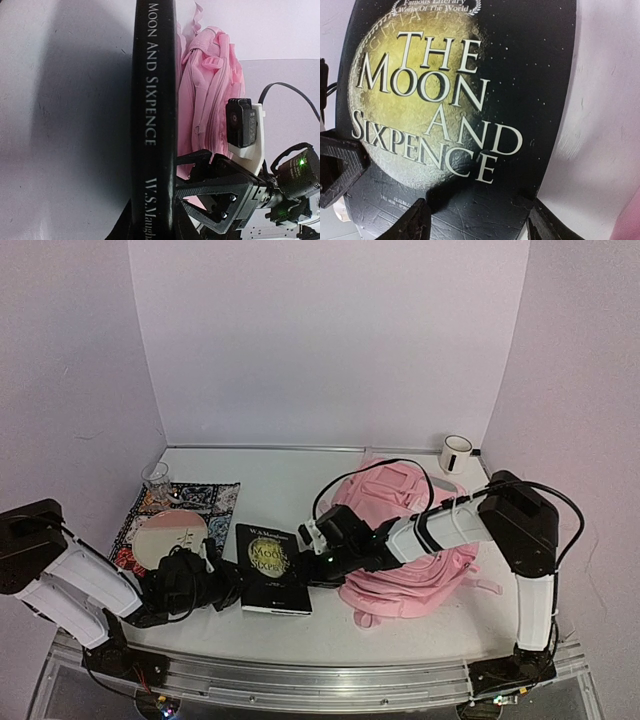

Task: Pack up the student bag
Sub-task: Pick up the book at the center of the board.

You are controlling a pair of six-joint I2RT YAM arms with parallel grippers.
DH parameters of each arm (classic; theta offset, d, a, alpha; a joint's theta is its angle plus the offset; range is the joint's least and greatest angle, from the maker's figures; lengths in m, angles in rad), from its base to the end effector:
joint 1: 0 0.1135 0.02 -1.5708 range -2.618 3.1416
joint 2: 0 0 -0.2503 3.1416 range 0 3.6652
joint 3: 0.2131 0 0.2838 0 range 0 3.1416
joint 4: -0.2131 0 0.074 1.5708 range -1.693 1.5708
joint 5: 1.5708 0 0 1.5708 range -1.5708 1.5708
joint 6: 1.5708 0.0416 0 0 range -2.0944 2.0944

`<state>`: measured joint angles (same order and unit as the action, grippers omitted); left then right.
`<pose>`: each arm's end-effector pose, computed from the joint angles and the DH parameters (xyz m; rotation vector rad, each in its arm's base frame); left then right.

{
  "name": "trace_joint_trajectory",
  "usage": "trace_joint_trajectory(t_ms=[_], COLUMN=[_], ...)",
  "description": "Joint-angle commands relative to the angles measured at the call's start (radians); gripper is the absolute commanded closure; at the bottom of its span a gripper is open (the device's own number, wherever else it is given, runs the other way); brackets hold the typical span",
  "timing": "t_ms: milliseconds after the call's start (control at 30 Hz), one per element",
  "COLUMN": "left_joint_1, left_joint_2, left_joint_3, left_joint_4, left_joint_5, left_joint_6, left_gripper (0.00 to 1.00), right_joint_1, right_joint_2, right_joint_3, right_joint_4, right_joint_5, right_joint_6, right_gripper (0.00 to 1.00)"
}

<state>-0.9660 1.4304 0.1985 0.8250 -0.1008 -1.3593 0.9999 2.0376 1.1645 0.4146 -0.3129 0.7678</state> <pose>0.1398 -0.1949 0.0740 -0.5160 2.2057 -1.3219 0.2371 0.3929 0.1127 -0.4924 2.2682 1.3413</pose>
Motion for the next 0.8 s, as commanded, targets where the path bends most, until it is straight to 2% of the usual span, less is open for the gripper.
trace_joint_trajectory(t_ms=[0, 67, 167, 367, 567, 667, 767], left_joint_1=[-0.021, -0.020, -0.021, -0.015, 0.048, 0.097, 0.148], left_joint_2=[0.014, 0.015, -0.004, -0.119, -0.266, -0.326, -0.349], left_joint_3=[-0.018, -0.024, -0.017, -0.054, -0.059, -0.014, 0.011], left_joint_4=[0.199, 0.199, 0.199, 0.160, -0.007, -0.138, -0.182], left_joint_5=[0.041, 0.045, 0.053, -0.006, 0.015, 0.062, 0.139], left_joint_6=[-0.048, -0.048, -0.032, 0.008, 0.063, 0.123, 0.150], left_gripper=[0.84, 0.85, 0.92, 1.00, 1.00, 1.00, 1.00], right_joint_1=[0.047, 0.048, 0.048, 0.044, 0.038, 0.035, 0.033], right_joint_2=[-0.072, -0.072, -0.073, -0.133, -0.231, -0.281, -0.324], right_joint_3=[-0.007, -0.009, -0.011, 0.003, 0.054, 0.075, 0.086], right_joint_4=[0.098, 0.095, 0.087, 0.006, -0.182, -0.320, -0.457], right_joint_5=[-0.117, -0.118, -0.111, -0.054, 0.055, 0.149, 0.256], right_joint_6=[-0.013, -0.016, -0.024, -0.102, -0.278, -0.382, -0.472], right_gripper=[0.41, 0.41, 0.40, 0.33, 0.26, 0.25, 0.25])
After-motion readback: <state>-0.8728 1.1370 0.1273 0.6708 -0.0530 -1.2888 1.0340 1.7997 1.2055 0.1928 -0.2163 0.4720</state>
